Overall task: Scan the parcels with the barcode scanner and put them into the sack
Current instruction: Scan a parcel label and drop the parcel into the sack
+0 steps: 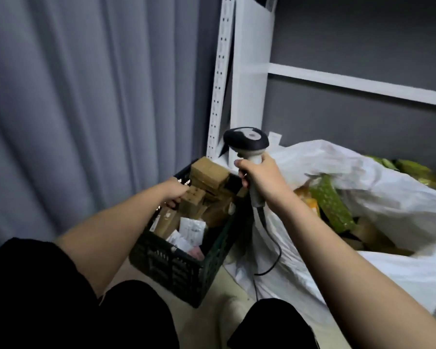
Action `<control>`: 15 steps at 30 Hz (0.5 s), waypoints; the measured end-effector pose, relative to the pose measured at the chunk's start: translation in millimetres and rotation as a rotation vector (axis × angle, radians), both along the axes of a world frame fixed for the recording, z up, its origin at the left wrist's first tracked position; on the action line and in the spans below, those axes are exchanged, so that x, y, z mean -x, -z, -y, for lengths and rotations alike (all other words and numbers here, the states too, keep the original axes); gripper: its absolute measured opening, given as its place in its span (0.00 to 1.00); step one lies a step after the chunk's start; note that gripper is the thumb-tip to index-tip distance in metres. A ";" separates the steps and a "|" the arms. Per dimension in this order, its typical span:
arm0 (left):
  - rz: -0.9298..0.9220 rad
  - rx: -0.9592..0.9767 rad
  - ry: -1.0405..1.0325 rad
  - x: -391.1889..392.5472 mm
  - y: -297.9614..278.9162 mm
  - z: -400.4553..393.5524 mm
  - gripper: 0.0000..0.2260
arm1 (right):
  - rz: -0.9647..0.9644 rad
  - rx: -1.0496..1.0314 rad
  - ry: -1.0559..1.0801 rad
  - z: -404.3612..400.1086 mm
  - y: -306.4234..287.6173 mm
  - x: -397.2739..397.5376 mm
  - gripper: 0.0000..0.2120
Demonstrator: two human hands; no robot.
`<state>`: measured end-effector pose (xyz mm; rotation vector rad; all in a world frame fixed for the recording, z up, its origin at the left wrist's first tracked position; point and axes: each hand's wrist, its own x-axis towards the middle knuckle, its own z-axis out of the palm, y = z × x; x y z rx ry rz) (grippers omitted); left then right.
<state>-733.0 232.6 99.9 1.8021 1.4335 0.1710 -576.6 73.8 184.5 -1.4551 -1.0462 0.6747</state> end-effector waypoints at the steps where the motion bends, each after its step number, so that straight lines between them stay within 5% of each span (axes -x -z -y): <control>1: -0.024 -0.008 0.006 5.7 10.5 -9.3 0.11 | -0.002 0.010 0.007 -14.2 14.0 5.3 0.05; 5: -0.159 -0.067 0.017 20.7 57.5 -54.3 0.13 | 0.006 0.069 0.018 -68.1 74.0 12.5 0.07; 9: -0.311 -0.056 -0.008 21.9 113.0 -94.3 0.36 | -0.019 0.136 0.007 -123.3 137.8 12.8 0.10; 15: -0.402 -0.097 0.100 -2.8 196.2 -154.8 0.35 | -0.050 0.195 0.037 -187.6 206.9 0.5 0.09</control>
